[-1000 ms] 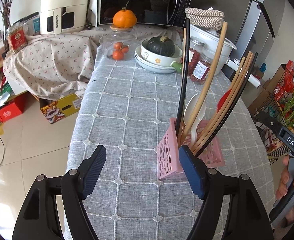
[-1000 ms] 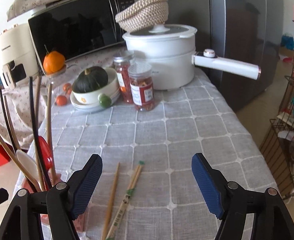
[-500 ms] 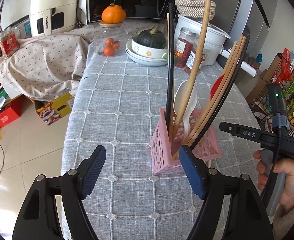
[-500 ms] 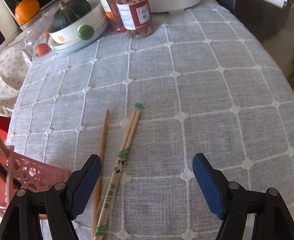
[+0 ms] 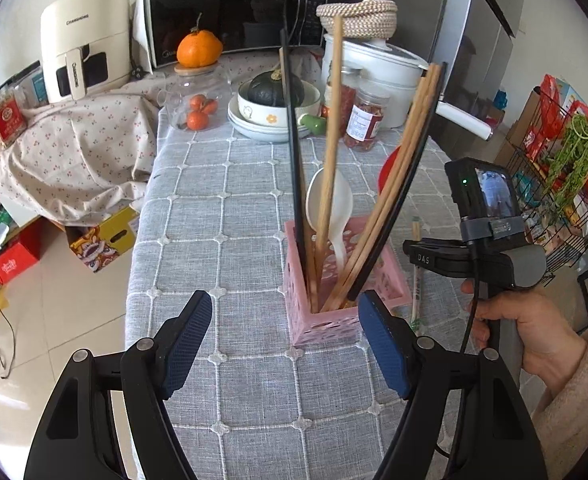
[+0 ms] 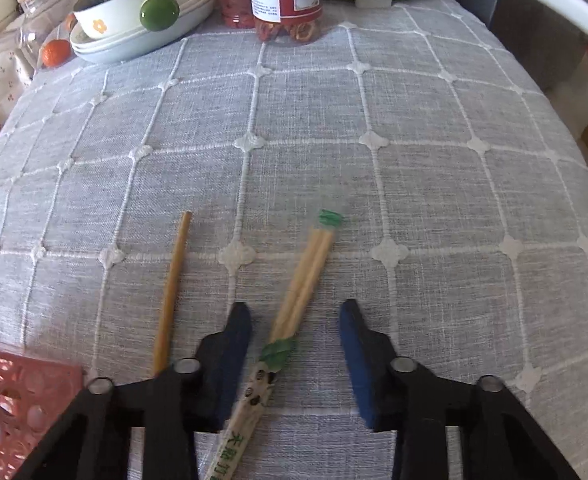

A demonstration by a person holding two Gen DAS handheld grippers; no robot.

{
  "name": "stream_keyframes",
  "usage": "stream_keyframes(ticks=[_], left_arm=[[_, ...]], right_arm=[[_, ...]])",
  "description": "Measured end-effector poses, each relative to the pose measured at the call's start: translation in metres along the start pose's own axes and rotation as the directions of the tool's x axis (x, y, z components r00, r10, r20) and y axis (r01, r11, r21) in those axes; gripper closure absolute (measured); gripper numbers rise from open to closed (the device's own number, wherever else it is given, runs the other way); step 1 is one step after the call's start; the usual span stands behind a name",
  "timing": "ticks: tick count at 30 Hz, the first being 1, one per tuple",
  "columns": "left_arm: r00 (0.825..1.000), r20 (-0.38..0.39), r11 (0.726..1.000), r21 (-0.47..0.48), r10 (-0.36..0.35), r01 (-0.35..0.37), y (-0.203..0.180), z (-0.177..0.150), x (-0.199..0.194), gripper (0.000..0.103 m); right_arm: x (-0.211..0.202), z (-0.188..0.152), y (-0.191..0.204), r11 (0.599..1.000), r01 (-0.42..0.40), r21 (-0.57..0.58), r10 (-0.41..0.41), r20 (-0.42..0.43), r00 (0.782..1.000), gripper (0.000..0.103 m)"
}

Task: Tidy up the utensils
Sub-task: 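Grasp the paper-wrapped chopsticks with green label using the right tool, then grasp the last wooden chopstick with the left tool while the right tool holds its chopsticks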

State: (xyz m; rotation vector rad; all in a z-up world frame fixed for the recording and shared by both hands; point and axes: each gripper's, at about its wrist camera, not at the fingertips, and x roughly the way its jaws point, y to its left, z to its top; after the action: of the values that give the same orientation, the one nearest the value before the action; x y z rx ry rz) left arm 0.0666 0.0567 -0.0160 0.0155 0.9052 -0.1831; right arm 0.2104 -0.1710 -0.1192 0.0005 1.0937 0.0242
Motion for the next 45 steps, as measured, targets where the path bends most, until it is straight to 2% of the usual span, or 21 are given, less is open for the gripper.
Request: stream_keyframes(ticks=[2, 3, 7, 12, 14, 16, 18, 20, 24, 30, 37, 38, 41, 45], left_arm=[[1.000, 0.025, 0.999, 0.035, 0.001, -0.002, -0.011, 0.000, -0.011, 0.025], [0.999, 0.033, 0.999, 0.051, -0.004, 0.003, -0.018, 0.001, -0.017, 0.025], [0.997, 0.063, 0.991, 0.130, -0.035, 0.026, -0.052, 0.001, -0.038, 0.025], [0.996, 0.044, 0.975, 0.214, -0.075, 0.064, -0.106, 0.005, -0.040, 0.030], [0.995, 0.003, 0.968, 0.229, -0.102, 0.099, -0.129, 0.009, -0.032, 0.032], [0.991, -0.072, 0.964, 0.233, -0.116, 0.130, -0.149, 0.014, -0.013, 0.037], [0.985, -0.148, 0.967, 0.224, -0.089, 0.121, -0.166, 0.024, 0.015, 0.048], [0.976, -0.214, 0.977, 0.191, -0.048, 0.090, -0.173, 0.035, 0.048, 0.053], [0.958, -0.281, 0.991, 0.131, 0.055, -0.019, -0.175, 0.054, 0.109, 0.055], [0.926, -0.348, 0.989, 0.055, 0.145, -0.134, -0.152, 0.064, 0.168, 0.055], [0.902, -0.400, 0.983, -0.022, 0.160, -0.184, -0.132, 0.064, 0.206, 0.054], [0.909, -0.388, 0.983, -0.044, 0.150, -0.181, -0.130, 0.064, 0.207, 0.055], [0.912, -0.389, 0.982, -0.077, 0.130, -0.172, -0.125, 0.065, 0.208, 0.055], [0.923, -0.369, 0.987, -0.074, 0.108, -0.145, -0.126, 0.059, 0.204, 0.065]], right_arm=[[-0.001, -0.001, -0.008, 1.000, -0.023, 0.002, 0.023, -0.023, 0.999, 0.096], [-0.002, -0.003, -0.015, 0.999, -0.038, 0.018, 0.039, -0.041, 0.998, 0.099], [-0.014, -0.011, -0.045, 0.994, -0.066, 0.084, 0.072, -0.068, 0.995, 0.100], [-0.047, -0.014, -0.086, 0.987, -0.102, 0.126, 0.105, -0.017, 0.994, 0.099], [-0.060, -0.014, -0.105, 0.981, -0.118, 0.151, 0.119, -0.001, 0.993, 0.099], [-0.069, -0.018, -0.124, 0.975, -0.134, 0.177, 0.134, 0.011, 0.991, 0.099], [-0.076, -0.021, -0.140, 0.968, -0.146, 0.206, 0.145, 0.018, 0.989, 0.099], [-0.079, -0.023, -0.156, 0.960, -0.156, 0.233, 0.156, 0.021, 0.988, 0.099], [-0.086, -0.028, -0.184, 0.939, -0.180, 0.292, 0.177, 0.039, 0.984, 0.099], [-0.094, -0.033, -0.208, 0.922, -0.210, 0.326, 0.203, 0.056, 0.978, 0.099], [-0.092, -0.030, -0.210, 0.908, -0.250, 0.335, 0.244, 0.060, 0.968, 0.099], [-0.092, -0.030, -0.208, 0.909, -0.252, 0.333, 0.246, 0.062, 0.967, 0.099], [-0.093, -0.030, -0.207, 0.909, -0.256, 0.328, 0.249, 0.062, 0.966, 0.099], [-0.092, -0.032, -0.206, 0.904, -0.265, 0.335, 0.261, 0.057, 0.964, 0.099]])
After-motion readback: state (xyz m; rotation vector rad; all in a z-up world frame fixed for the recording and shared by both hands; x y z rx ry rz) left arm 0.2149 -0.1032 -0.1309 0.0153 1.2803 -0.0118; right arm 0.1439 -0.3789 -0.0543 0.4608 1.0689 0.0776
